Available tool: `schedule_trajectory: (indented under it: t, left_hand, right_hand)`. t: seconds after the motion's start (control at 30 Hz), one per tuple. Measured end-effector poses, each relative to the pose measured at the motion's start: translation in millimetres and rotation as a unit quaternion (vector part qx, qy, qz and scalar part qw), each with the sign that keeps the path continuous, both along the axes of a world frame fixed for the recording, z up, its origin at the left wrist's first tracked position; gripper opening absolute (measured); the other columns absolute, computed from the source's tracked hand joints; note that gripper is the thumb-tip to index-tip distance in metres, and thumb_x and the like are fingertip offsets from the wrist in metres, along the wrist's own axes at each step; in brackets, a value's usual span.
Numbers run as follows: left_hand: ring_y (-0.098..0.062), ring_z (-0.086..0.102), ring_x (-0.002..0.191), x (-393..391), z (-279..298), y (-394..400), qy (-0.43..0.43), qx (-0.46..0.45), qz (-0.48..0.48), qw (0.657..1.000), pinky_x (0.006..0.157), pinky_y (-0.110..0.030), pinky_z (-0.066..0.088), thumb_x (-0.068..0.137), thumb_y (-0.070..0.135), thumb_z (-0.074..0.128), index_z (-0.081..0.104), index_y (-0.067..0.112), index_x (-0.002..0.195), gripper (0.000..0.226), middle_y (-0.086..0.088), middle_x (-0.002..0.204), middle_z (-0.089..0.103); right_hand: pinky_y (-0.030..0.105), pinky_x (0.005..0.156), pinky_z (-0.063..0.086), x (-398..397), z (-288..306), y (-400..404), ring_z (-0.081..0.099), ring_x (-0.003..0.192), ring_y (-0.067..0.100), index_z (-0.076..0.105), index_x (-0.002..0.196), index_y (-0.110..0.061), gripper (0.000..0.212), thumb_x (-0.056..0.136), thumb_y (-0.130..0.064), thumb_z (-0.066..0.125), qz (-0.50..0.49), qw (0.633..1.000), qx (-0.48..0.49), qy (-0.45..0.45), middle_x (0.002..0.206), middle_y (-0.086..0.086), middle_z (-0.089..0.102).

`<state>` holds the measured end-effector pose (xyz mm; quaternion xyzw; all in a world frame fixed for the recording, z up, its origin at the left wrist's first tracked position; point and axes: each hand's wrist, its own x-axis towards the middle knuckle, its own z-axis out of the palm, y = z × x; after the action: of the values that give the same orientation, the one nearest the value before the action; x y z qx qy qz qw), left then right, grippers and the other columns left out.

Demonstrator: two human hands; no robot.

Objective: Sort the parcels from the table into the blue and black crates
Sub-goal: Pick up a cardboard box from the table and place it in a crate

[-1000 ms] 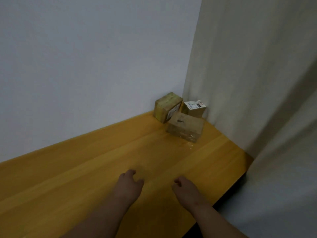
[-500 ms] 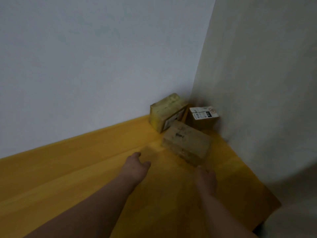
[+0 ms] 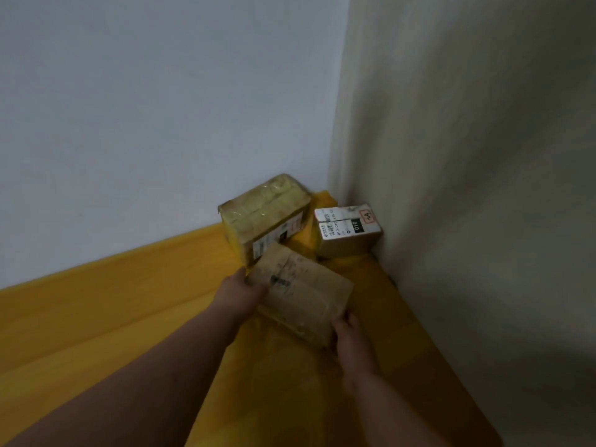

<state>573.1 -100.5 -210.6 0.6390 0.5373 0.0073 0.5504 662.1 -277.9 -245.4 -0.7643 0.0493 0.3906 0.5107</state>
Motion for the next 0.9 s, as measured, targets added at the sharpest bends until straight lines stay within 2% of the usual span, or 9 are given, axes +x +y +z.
schedule_trajectory:
  t: [0.1, 0.2, 0.3, 0.4, 0.47, 0.6, 0.67, 0.73, 0.9]
  left_hand:
    - [-0.032, 0.045, 0.128, -23, -1, -3, 0.011, -0.008, 0.039, 0.999, 0.099, -0.042, 0.042, 0.097, 0.035, 0.053, 0.034, 0.015, 0.149, 0.059, -0.011, 0.149, 0.039]
    - [-0.026, 0.053, 0.107, -53, 1, -11, -0.024, -0.028, 0.106, 0.994, 0.087, -0.041, 0.048, 0.094, 0.045, 0.055, 0.051, 0.02, 0.134, 0.048, -0.008, 0.131, 0.053]
    - [-0.028, 0.054, 0.106, -86, 4, -14, -0.069, -0.048, 0.193, 0.978, 0.089, -0.045, 0.05, 0.094, 0.053, 0.051, 0.052, 0.023, 0.116, 0.037, -0.009, 0.125, 0.055]
    - [-0.031, 0.051, 0.119, -123, 12, -12, -0.12, -0.081, 0.279, 0.949, 0.083, -0.044, 0.047, 0.094, 0.059, 0.044, 0.05, 0.02, 0.129, 0.053, -0.008, 0.135, 0.051]
    - [-0.029, 0.051, 0.119, -151, 20, -7, -0.15, -0.09, 0.315, 0.933, 0.083, -0.043, 0.045, 0.092, 0.066, 0.039, 0.054, 0.02, 0.125, 0.059, -0.004, 0.133, 0.054]
    - [-0.022, 0.048, 0.116, -213, 42, 1, -0.185, -0.087, 0.344, 0.916, 0.089, -0.047, 0.04, 0.083, 0.078, 0.039, 0.059, 0.017, 0.123, 0.074, 0.001, 0.123, 0.057]
    - [-0.019, 0.049, 0.118, -246, 56, 0, -0.209, -0.092, 0.342, 0.912, 0.093, -0.047, 0.04, 0.081, 0.078, 0.045, 0.058, 0.027, 0.124, 0.068, 0.005, 0.126, 0.057]
    - [-0.014, 0.054, 0.114, -279, 69, -1, -0.247, -0.107, 0.35, 0.897, 0.092, -0.045, 0.042, 0.082, 0.071, 0.052, 0.062, 0.032, 0.118, 0.054, 0.009, 0.121, 0.063]
    - [-0.023, 0.06, 0.109, -358, 96, -8, -0.33, -0.15, 0.354, 0.862, 0.085, -0.048, 0.053, 0.079, 0.068, 0.056, 0.066, 0.031, 0.114, 0.052, 0.004, 0.113, 0.069]
  right_hand:
    - [0.037, 0.08, 0.049, -5, 4, 3, 0.06, 0.105, 0.02, 0.053, 0.13, -0.031, 0.033, 0.097, -0.026, 0.049, -0.023, 0.997, 0.038, 0.06, 0.119, -0.001, 0.062]
    - [0.039, 0.081, 0.049, -16, 11, 6, 0.06, 0.104, 0.024, 0.064, 0.115, -0.027, 0.025, 0.093, -0.037, 0.054, -0.048, 0.992, 0.063, 0.099, 0.115, 0.003, 0.066]
    - [0.038, 0.075, 0.05, -33, 28, 13, 0.064, 0.102, 0.026, 0.071, 0.106, -0.024, 0.041, 0.09, -0.057, 0.053, -0.085, 0.979, 0.12, 0.14, 0.104, 0.003, 0.072]
    - [0.039, 0.071, 0.05, -56, 47, 23, 0.064, 0.096, 0.031, 0.078, 0.082, -0.02, 0.058, 0.087, -0.069, 0.046, -0.094, 0.968, 0.166, 0.163, 0.093, 0.007, 0.075]
    - [0.039, 0.074, 0.049, -75, 59, 29, 0.064, 0.093, 0.03, 0.078, 0.067, -0.021, 0.062, 0.086, -0.07, 0.045, -0.069, 0.967, 0.182, 0.162, 0.084, 0.006, 0.076]
    - [0.041, 0.081, 0.045, -125, 78, 39, 0.064, 0.097, 0.029, 0.072, 0.103, -0.017, 0.03, 0.091, -0.04, 0.058, -0.014, 0.972, 0.186, 0.14, 0.1, 0.007, 0.075]
    - [0.04, 0.077, 0.04, -154, 85, 43, 0.06, 0.093, 0.028, 0.066, 0.103, -0.013, 0.018, 0.088, -0.012, 0.054, 0.024, 0.972, 0.198, 0.126, 0.098, 0.007, 0.07]
    - [0.042, 0.084, 0.033, -184, 92, 46, 0.056, 0.093, 0.026, 0.06, 0.097, -0.013, 0.032, 0.076, 0.006, 0.045, 0.055, 0.97, 0.206, 0.113, 0.095, 0.005, 0.067]
    - [0.035, 0.07, 0.033, -245, 108, 48, 0.061, 0.086, 0.02, 0.058, 0.089, -0.01, 0.031, 0.069, 0.006, 0.04, 0.065, 0.95, 0.269, 0.147, 0.091, 0.005, 0.072]
